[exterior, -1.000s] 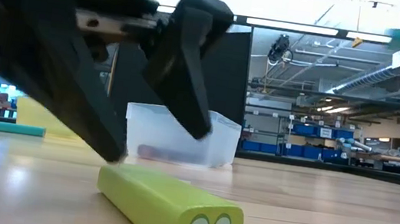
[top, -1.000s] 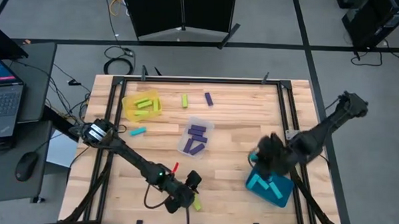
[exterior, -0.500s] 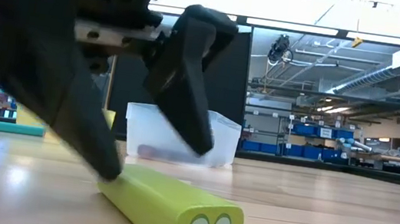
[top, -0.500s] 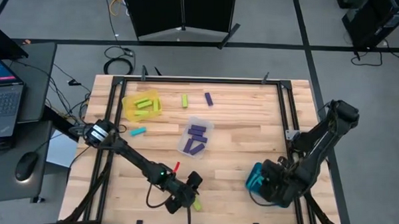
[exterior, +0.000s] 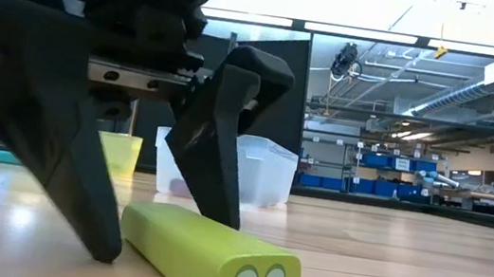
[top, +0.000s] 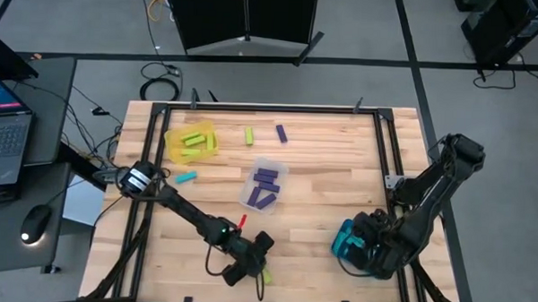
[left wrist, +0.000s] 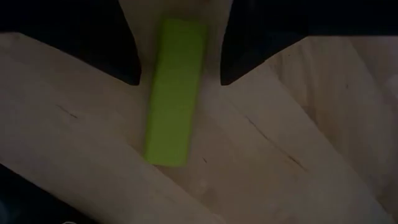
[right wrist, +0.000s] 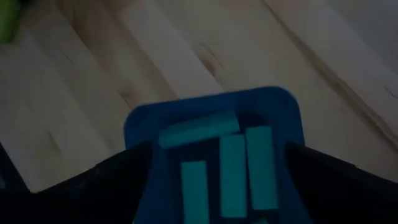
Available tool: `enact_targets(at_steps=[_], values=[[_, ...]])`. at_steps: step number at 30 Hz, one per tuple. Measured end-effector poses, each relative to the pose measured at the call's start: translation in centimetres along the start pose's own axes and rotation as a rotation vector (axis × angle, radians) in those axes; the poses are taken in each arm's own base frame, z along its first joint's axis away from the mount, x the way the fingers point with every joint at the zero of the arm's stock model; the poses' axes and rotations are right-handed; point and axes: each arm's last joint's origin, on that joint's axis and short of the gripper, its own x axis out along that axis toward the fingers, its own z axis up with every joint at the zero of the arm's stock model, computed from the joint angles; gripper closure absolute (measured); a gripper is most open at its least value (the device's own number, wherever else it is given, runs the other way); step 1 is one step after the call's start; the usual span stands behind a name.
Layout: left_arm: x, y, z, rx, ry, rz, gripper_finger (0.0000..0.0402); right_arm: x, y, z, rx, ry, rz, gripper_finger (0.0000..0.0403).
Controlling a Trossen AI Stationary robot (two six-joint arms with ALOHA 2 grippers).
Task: Sort blocks
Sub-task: Put the bottom green block into the yellow bin
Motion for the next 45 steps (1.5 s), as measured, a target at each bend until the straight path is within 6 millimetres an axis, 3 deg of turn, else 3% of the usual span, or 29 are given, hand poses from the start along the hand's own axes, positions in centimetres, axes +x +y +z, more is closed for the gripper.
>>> enact_targets(at_steps=[10,15,20,26,32,40,45], values=[[1.5,1.0,-1.4,-0.072,0.019,-0.068,0.0296,-0.9,-0.2,0.6,0.003,-0.084,0.040,0.0072],[1.1,1.1,-1.1,-0.048,0.014,-0.054,0.0296,-2.3,0.7,1.2,-0.089,-0.240,0.093,0.0086],[-0.9,1.7,-0.3,-0.023,0.016,0.030,0.0296,-4.4,1.8,2.1,-0.166,-0.408,0.134,0.0094],[-6.2,3.3,2.0,-0.033,-0.085,0.156,0.0296,-5.5,2.3,2.7,-0.205,-0.490,0.145,0.0100],[-13.0,4.9,1.8,-0.127,-0.134,0.378,0.0296,-5.6,2.3,2.8,-0.209,-0.526,0.141,0.0107],[-22.3,6.2,-4.4,-0.627,-0.109,0.823,0.0296,-5.5,2.6,4.0,-0.191,-0.646,0.110,0.0114],[-25.5,5.6,-9.7,-0.914,-0.047,1.032,0.0296,-4.6,2.3,6.6,-0.131,-0.677,0.028,0.0114]])
